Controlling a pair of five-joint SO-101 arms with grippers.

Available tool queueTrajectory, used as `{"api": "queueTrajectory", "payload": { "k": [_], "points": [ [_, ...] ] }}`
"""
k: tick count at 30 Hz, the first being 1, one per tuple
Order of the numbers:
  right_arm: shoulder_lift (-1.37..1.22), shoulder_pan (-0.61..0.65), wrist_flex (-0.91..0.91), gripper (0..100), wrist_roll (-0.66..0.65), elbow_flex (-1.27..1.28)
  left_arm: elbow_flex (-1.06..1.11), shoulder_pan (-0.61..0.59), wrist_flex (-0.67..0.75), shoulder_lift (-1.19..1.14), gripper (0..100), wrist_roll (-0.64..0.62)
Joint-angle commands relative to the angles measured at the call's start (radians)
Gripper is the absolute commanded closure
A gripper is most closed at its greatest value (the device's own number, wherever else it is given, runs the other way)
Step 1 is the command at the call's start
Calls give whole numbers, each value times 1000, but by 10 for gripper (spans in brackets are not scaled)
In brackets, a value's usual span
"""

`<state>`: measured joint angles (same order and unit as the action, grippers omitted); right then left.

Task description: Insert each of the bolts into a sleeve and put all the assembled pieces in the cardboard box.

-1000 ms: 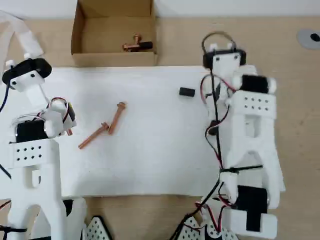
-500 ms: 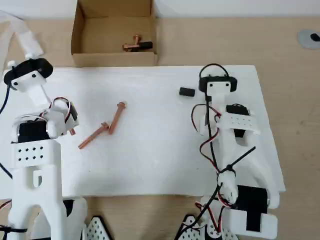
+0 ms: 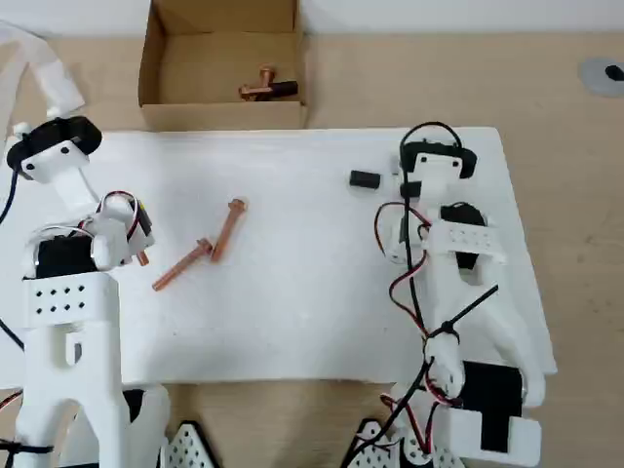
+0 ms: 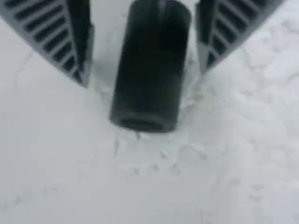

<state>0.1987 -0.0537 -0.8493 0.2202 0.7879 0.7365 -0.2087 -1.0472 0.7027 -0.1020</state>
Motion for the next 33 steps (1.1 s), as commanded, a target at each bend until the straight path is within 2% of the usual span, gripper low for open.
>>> {"api": "queueTrajectory", "payload": {
  "k": [1, 7, 20, 30, 33],
  "points": [
    [27, -21, 46, 813, 9, 2, -8, 11, 12, 36, 993, -5],
    [-99, -21, 101, 813, 8, -38, -9, 5, 12, 36, 993, 0],
    [-266, -15, -143, 814, 9, -285, -15, 2, 12, 36, 994, 2],
    [-272, -15, -207, 817, 9, -295, -17, 2, 12, 36, 994, 2],
    [-268, -8, -213, 864, 5, -295, -17, 2, 12, 36, 994, 0]
  ]
}}
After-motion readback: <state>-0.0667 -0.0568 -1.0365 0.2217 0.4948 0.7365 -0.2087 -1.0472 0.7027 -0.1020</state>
